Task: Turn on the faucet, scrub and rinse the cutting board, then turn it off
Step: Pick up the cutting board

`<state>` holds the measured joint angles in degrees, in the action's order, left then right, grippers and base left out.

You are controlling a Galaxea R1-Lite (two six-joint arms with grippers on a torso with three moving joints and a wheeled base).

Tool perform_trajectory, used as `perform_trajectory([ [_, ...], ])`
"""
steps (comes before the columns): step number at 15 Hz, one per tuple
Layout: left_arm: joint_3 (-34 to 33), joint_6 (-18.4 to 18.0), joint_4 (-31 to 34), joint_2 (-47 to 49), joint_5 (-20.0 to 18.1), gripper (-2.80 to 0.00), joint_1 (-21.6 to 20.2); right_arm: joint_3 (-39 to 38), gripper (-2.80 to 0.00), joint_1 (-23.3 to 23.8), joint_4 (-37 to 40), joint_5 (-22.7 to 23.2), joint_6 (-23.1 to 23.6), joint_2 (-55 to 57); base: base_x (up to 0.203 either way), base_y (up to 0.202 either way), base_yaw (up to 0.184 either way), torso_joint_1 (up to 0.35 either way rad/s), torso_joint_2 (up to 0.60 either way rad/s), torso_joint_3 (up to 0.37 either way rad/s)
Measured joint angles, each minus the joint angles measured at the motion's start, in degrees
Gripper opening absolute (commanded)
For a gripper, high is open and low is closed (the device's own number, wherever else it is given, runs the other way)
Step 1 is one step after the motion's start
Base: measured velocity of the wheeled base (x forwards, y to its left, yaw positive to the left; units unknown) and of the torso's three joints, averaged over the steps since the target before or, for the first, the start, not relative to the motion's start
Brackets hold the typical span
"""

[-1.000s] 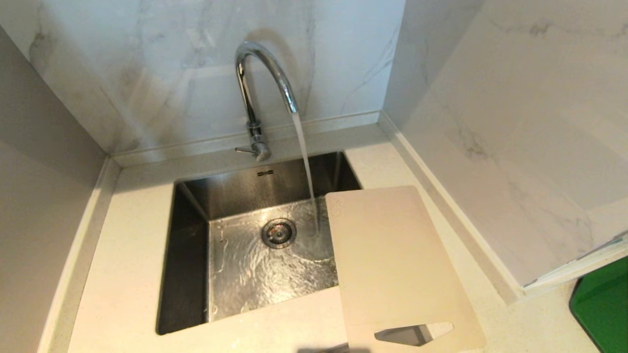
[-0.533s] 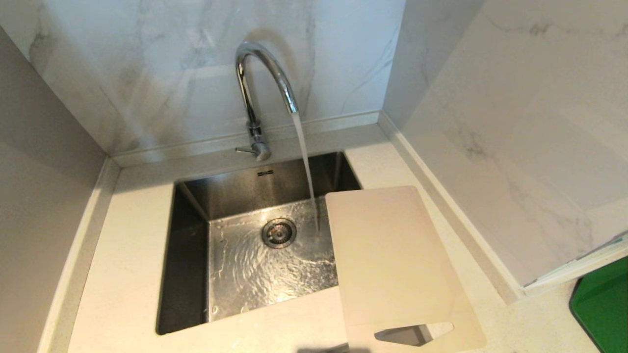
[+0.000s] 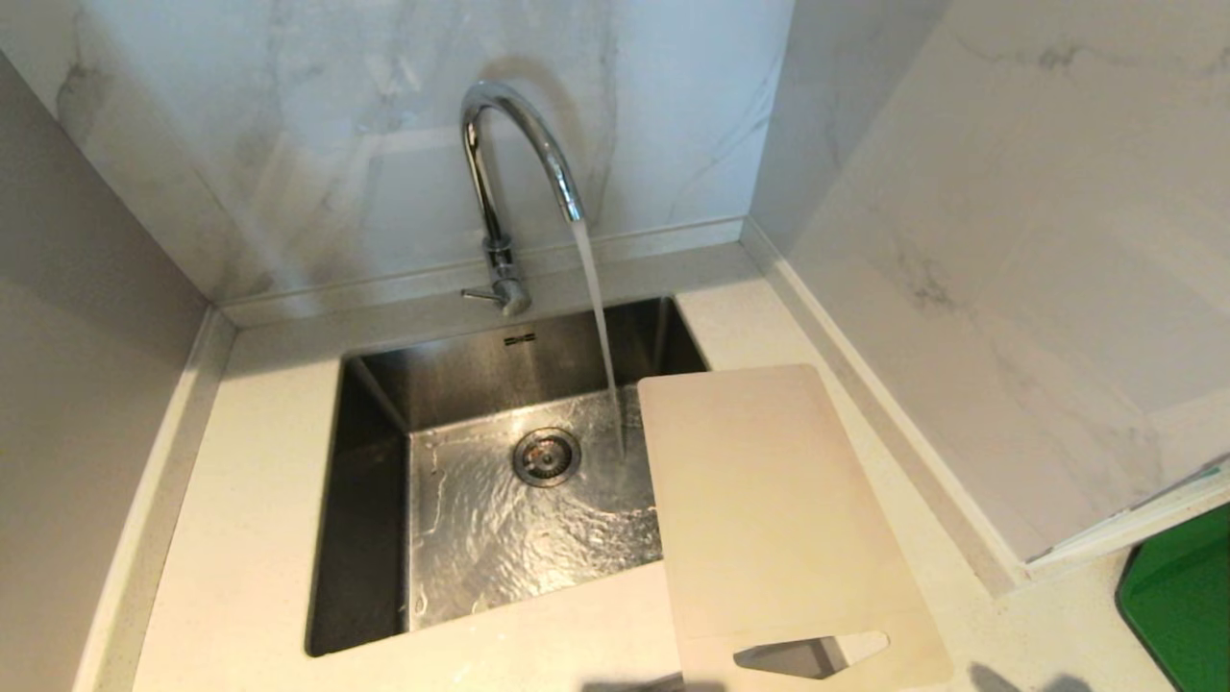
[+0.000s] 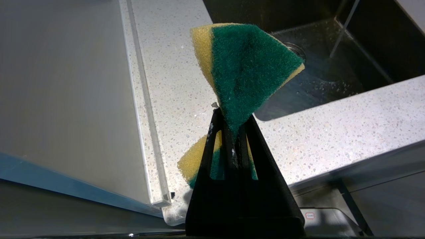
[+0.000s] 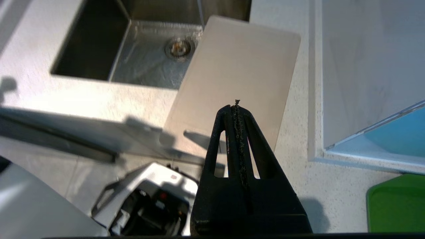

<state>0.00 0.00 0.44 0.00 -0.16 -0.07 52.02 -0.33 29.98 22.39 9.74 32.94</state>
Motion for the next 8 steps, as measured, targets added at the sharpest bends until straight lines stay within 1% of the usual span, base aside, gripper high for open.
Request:
perform_trajectory([
  [3,0.0,0.0,0.0,0.0,0.0,-2.8,0.0,-0.2,-2.8,0.0,5.9,0.1,4.9,1.2,0.0,0.0,0.0,0.0,0.0,0.0],
  [7,0.0,0.0,0.0,0.0,0.0,-2.8,0.0,-0.5,-2.8,0.0,13.4,0.2,9.7,1.5,0.0,0.0,0.0,0.0,0.0,0.0],
  [8,0.0,0.0,0.0,0.0,0.0,-2.8,0.0,-0.6,-2.8,-0.2,15.0,0.1,10.3,1.6,0.0,0.0,0.0,0.0,0.0,0.0],
])
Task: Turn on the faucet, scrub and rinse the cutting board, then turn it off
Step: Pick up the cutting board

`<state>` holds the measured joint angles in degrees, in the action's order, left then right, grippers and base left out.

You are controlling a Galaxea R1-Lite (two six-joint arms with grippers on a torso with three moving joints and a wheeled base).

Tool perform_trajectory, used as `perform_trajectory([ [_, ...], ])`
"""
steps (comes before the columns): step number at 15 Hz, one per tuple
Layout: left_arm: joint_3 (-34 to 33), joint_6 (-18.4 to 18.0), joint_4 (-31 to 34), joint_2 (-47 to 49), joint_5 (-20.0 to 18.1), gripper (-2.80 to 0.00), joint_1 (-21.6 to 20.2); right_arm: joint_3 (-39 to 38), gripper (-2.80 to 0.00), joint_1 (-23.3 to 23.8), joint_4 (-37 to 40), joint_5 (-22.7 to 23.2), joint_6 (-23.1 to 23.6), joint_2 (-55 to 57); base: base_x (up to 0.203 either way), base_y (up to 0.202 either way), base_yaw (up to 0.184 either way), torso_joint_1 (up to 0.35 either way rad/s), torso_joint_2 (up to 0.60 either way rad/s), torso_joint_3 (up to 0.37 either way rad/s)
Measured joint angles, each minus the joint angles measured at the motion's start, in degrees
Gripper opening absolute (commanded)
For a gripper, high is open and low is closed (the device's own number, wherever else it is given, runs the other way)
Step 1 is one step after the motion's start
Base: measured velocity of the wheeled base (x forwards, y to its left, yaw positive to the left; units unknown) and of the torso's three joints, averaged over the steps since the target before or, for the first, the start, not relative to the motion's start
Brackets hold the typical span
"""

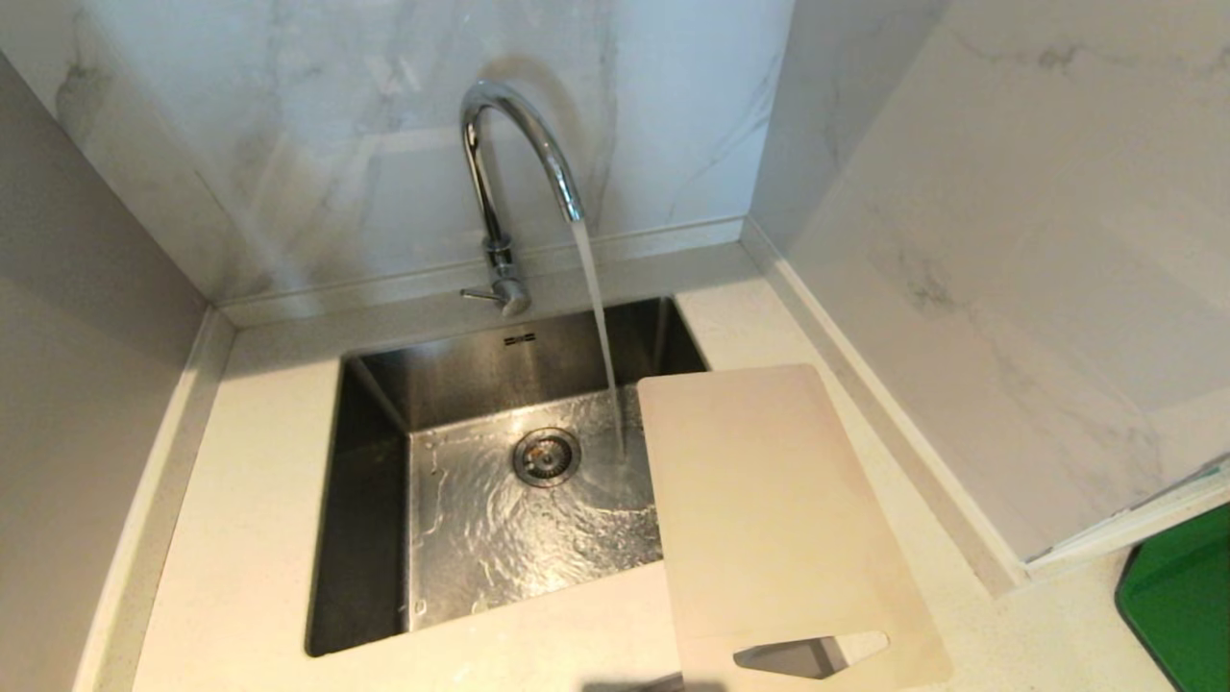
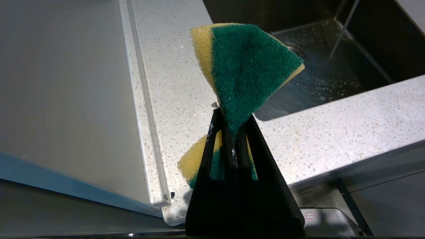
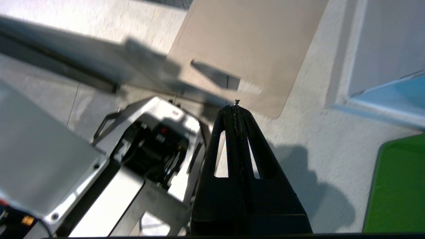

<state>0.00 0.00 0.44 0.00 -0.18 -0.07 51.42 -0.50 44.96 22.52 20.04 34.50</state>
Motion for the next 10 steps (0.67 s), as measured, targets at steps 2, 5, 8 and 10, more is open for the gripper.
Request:
perform_trajectory([
  [2,0.0,0.1,0.0,0.0,0.0,-2.8,0.0,-0.6,-2.8,-1.4,1.8,-0.2,0.3,0.4,0.0,0.0,0.0,0.0,0.0,0.0],
  [5,0.0,0.1,0.0,0.0,0.0,-2.8,0.0,-2.8,-2.8,-3.5,1.9,-0.5,0.9,0.9,0.0,0.0,0.0,0.0,0.0,0.0],
  [8,0.0,0.1,0.0,0.0,0.0,-2.8,0.0,-5.8,-2.8,-5.6,1.9,-1.2,2.1,2.0,0.0,0.0,0.0,0.0,0.0,0.0],
  [10,0.0,0.1,0.0,0.0,0.0,-2.8,0.0,-6.6,-2.8,-8.1,1.9,-3.5,2.5,3.6,0.0,0.0,0.0,0.0,0.0,0.0],
])
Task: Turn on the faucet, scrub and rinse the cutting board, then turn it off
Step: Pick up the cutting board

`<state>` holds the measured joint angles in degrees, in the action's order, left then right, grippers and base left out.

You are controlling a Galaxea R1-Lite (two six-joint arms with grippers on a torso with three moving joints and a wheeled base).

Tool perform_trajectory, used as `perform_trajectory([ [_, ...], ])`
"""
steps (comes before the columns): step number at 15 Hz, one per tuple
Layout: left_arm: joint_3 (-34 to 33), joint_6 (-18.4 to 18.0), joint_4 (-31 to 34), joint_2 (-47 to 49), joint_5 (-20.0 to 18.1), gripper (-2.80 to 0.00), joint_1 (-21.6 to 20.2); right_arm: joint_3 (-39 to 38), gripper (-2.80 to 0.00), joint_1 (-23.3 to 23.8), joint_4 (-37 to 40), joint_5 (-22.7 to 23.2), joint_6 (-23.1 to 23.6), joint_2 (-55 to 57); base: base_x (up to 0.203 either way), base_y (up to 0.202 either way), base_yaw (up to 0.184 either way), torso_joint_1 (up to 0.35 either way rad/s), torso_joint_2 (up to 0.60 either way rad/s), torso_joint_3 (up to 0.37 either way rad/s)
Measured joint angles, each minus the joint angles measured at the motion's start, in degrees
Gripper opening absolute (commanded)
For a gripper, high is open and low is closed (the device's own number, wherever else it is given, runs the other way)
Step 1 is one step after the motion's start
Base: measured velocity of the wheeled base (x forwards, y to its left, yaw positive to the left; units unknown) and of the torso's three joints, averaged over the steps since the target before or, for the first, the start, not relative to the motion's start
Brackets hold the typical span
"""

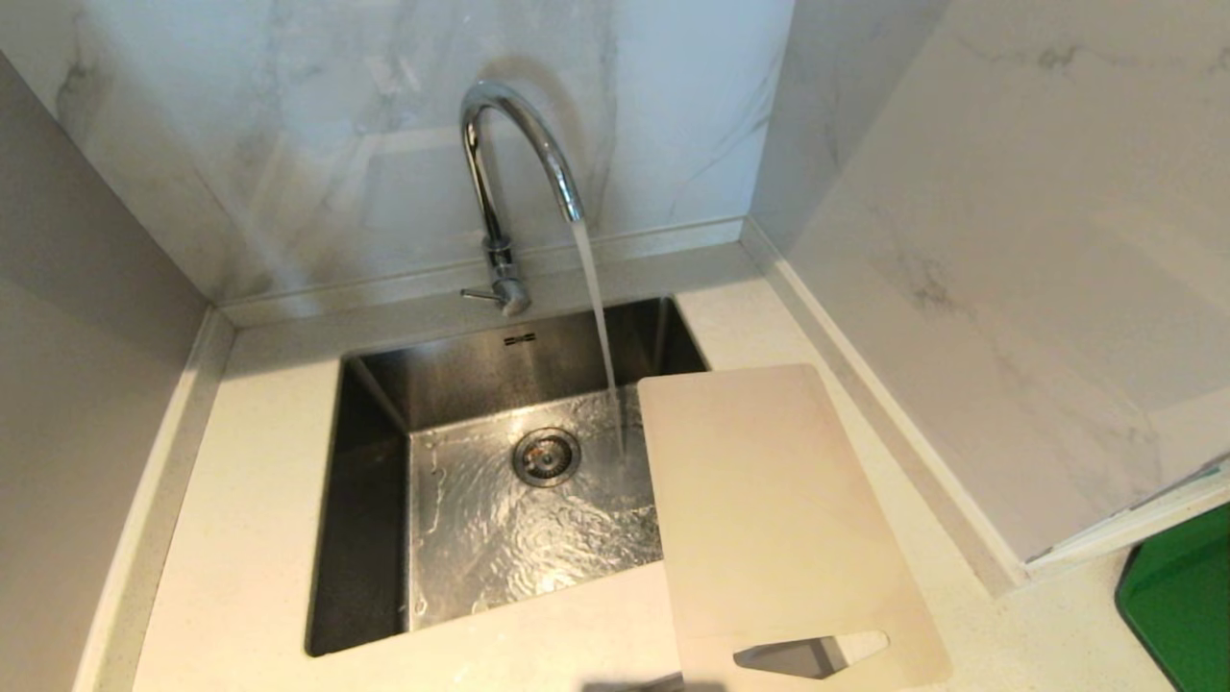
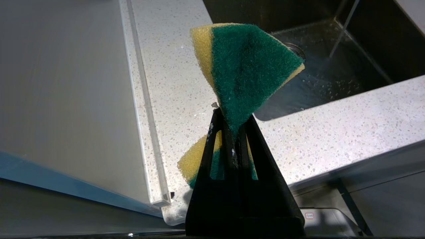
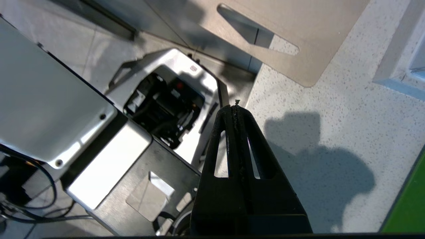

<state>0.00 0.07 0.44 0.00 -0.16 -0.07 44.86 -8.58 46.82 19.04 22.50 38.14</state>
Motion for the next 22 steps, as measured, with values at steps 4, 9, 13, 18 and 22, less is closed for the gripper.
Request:
perform_trajectory([
  [4,0.0,0.0,0.0,0.0,0.0,-2.8,0.0,-0.6,-2.8,-9.3,-0.1,-8.7,-0.1,4.7,0.0,0.0,0.0,0.0,0.0,0.0],
  [9,0.0,0.0,0.0,0.0,0.0,-2.8,0.0,-3.7,-2.8,-19.4,-2.2,-18.2,-1.3,13.2,0.0,0.0,0.0,0.0,0.0,0.0],
  [13,0.0,0.0,0.0,0.0,0.0,-2.8,0.0,-4.8,0.0,-24.0,-8.4,-22.9,-2.0,21.9,0.0,0.0,0.0,0.0,0.0,0.0],
  [18,0.0,0.0,0.0,0.0,0.0,-2.8,0.0,-5.9,0.0,-27.8,-9.8,-30.1,0.4,29.6,0.0,0.0,0.0,0.0,0.0,0.0],
  [22,0.0,0.0,0.0,0.0,0.0,-2.8,0.0,-7.0,0.0,-31.7,-9.7,-33.9,2.8,32.3,0.0,0.0,0.0,0.0,0.0,0.0],
])
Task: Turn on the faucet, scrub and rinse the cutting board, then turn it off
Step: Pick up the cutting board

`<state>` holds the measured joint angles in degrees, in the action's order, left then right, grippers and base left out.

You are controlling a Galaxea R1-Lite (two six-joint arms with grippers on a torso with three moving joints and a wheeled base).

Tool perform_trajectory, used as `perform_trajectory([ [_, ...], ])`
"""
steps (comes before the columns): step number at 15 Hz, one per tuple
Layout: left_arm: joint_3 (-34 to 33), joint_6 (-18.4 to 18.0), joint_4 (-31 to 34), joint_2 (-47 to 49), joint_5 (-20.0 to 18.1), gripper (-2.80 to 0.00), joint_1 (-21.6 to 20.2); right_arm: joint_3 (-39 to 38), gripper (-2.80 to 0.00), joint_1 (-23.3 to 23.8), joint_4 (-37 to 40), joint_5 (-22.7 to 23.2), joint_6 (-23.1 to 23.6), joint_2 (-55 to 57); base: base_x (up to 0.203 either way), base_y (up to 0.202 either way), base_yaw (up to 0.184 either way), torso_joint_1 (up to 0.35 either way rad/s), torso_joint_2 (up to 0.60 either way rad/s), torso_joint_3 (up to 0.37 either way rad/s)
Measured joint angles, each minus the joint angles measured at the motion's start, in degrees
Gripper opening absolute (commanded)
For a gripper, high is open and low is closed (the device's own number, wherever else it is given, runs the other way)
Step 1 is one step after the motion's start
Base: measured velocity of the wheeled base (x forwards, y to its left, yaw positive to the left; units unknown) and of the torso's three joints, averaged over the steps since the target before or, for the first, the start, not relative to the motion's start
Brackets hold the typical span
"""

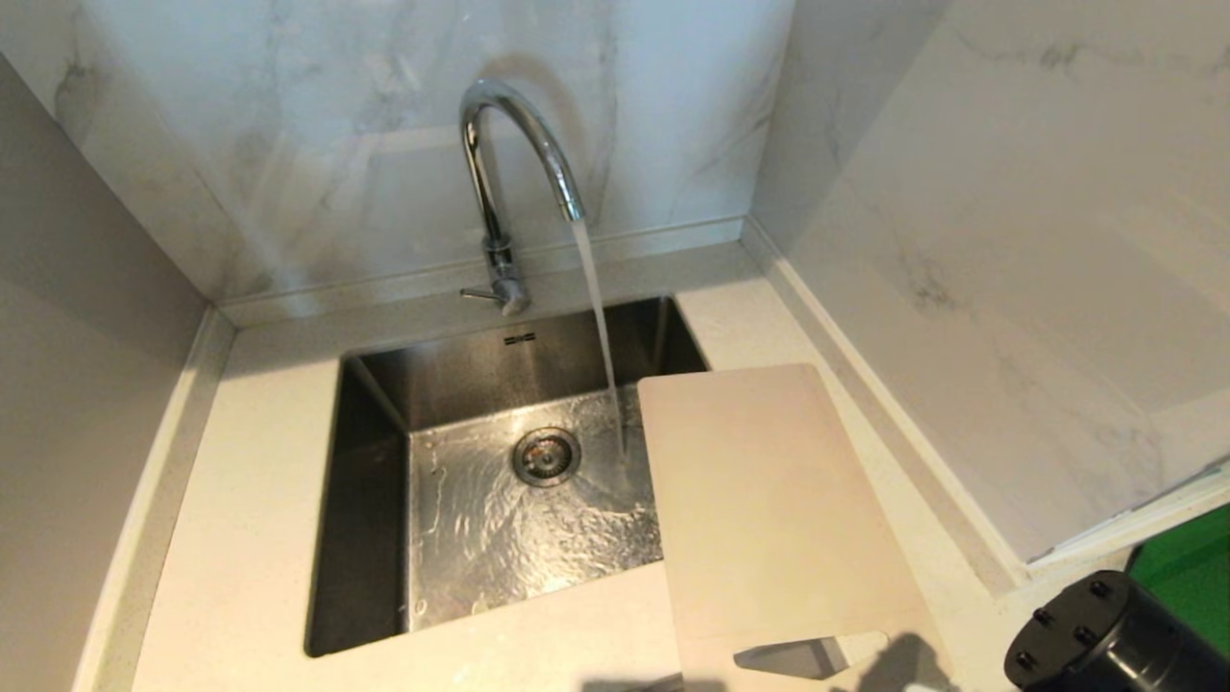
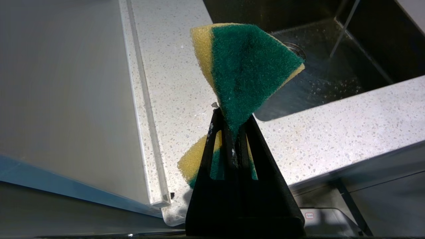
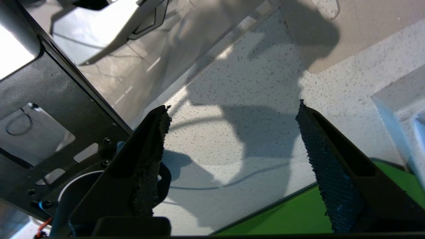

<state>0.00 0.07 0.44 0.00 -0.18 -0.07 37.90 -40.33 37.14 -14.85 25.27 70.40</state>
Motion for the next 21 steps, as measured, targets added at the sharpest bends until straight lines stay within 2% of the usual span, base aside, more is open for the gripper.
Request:
perform_trajectory([
  [5,0.0,0.0,0.0,0.0,0.0,-2.8,0.0,0.3,0.0,-5.1,-1.4,-3.3,0.5,4.7,0.0,0.0,0.0,0.0,0.0,0.0],
  [8,0.0,0.0,0.0,0.0,0.0,-2.8,0.0,-1.1,0.0,-6.1,-7.8,-6.0,4.7,7.0,0.0,0.0,0.0,0.0,0.0,0.0],
  [12,0.0,0.0,0.0,0.0,0.0,-2.8,0.0,-3.1,0.0,-6.3,-16.8,-6.4,5.8,8.9,0.0,0.0,0.0,0.0,0.0,0.0],
  [16,0.0,0.0,0.0,0.0,0.0,-2.8,0.0,-6.8,0.0,-6.3,-28.7,-4.4,9.3,10.0,0.0,0.0,0.0,0.0,0.0,0.0],
  [19,0.0,0.0,0.0,0.0,0.0,-2.8,0.0,-7.7,0.0,-6.4,-29.0,1.2,12.8,10.3,0.0,0.0,0.0,0.0,0.0,0.0],
  [21,0.0,0.0,0.0,0.0,0.0,-2.8,0.0,-8.3,0.0,-6.3,-29.0,1.4,16.6,10.5,0.0,0.0,0.0,0.0,0.0,0.0],
])
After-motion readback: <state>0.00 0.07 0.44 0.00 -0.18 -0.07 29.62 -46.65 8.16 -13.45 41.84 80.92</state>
